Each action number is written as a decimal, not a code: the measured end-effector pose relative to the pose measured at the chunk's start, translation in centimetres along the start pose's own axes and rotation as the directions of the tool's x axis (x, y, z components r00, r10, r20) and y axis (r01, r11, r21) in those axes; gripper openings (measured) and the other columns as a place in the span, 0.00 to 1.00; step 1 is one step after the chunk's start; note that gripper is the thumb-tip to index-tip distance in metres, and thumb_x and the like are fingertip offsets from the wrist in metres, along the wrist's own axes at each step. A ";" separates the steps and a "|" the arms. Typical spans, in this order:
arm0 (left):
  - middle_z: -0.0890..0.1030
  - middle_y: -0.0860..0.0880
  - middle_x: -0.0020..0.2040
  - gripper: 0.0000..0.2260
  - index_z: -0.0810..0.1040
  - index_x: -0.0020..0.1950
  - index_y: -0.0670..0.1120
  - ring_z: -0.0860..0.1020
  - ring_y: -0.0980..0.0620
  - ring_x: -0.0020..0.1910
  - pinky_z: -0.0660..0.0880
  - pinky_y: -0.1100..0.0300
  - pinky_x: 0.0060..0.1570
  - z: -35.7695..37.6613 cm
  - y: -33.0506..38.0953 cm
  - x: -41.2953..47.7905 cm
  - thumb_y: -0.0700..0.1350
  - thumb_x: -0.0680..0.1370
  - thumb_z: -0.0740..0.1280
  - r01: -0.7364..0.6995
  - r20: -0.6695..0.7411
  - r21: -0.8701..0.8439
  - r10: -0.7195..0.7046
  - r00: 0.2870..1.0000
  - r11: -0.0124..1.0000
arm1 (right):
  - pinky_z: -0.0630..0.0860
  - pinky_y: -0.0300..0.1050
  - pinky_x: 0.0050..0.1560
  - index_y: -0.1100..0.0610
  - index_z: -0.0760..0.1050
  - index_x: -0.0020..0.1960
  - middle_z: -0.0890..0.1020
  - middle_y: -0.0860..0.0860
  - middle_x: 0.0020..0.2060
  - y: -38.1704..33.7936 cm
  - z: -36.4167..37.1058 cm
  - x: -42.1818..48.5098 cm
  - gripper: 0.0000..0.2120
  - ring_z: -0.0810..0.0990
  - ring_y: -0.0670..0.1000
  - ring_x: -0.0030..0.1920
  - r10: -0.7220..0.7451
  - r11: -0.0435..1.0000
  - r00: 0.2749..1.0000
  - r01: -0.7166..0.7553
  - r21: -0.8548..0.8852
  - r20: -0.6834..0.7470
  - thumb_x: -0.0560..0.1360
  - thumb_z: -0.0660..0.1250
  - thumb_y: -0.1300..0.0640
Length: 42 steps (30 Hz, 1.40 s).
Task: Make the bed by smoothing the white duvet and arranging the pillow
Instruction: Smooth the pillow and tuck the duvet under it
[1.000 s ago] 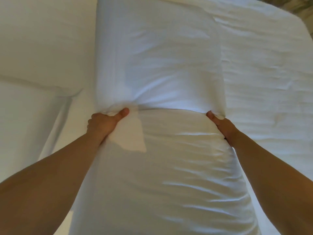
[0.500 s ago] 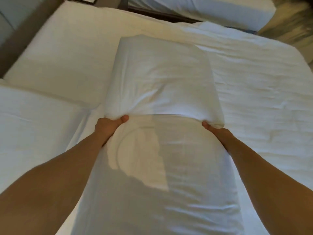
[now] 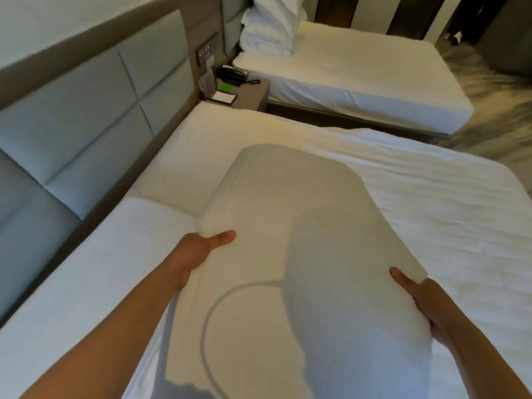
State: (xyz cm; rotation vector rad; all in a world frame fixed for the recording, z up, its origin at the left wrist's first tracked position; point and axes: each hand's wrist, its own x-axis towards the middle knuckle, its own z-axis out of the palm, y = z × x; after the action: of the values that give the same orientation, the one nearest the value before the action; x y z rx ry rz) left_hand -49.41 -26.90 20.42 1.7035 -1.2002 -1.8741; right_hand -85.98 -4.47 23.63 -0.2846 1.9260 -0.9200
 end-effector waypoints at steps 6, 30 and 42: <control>0.88 0.43 0.49 0.28 0.84 0.59 0.43 0.87 0.42 0.48 0.83 0.47 0.51 -6.8 7.1 -2.5 0.55 0.64 0.83 -0.119 0.003 -0.039 0.119 0.993 0.992 | 0.82 0.51 0.44 0.59 0.83 0.57 0.89 0.58 0.44 -6.4 4.7 -4.1 0.61 0.89 0.58 0.40 -0.153 0.987 0.988 0.153 0.044 0.008 0.30 0.83 0.28; 0.41 0.55 0.85 0.34 0.41 0.84 0.59 0.39 0.53 0.83 0.36 0.38 0.78 -34.7 -0.5 27.8 0.69 0.79 0.33 -0.063 -0.104 0.927 0.415 0.904 0.369 | 0.54 0.73 0.77 0.31 0.45 0.82 0.48 0.49 0.86 -11.4 56.6 17.4 0.58 0.53 0.60 0.84 -0.271 0.788 0.951 0.307 -0.534 0.149 0.57 0.51 0.10; 0.40 0.56 0.84 0.32 0.40 0.84 0.60 0.39 0.54 0.83 0.37 0.39 0.78 -36.9 -1.6 30.5 0.68 0.81 0.39 -0.026 -0.101 0.957 0.416 0.904 0.289 | 0.58 0.71 0.74 0.32 0.43 0.82 0.47 0.43 0.85 -8.7 56.7 15.5 0.44 0.50 0.56 0.84 -0.329 0.690 0.941 0.293 -0.662 0.073 0.73 0.57 0.21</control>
State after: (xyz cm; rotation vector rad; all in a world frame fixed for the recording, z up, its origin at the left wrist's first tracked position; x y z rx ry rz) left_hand -21.42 -61.18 2.20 2.0123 -2.4977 -0.4825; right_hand -48.26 -46.19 4.38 -1.0538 2.2442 -0.3936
